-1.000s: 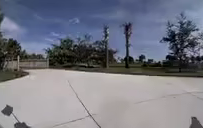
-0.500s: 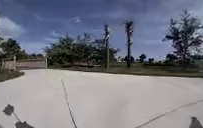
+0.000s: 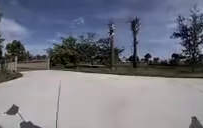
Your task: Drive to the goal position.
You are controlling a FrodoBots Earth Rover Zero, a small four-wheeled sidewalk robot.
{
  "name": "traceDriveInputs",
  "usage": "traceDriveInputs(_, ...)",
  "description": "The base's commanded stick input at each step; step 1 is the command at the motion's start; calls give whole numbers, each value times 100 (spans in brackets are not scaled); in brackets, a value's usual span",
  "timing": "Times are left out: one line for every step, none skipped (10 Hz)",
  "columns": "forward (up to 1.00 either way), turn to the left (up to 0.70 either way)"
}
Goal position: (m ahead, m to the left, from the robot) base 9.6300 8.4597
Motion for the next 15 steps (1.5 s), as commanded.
traceDriveInputs(85, 5)
traceDriveInputs(85, 34)
traceDriveInputs(85, 34)
traceDriveInputs(85, 34)
traceDriveInputs(85, 34)
traceDriveInputs(85, 0)
traceDriveInputs(85, 0)
traceDriveInputs(85, 0)
traceDriveInputs(85, 0)
traceDriveInputs(85, 0)
traceDriveInputs(85, 9)
traceDriveInputs(85, 34)
traceDriveInputs(85, 34)
traceDriveInputs(85, 34)
traceDriveInputs(85, 6)
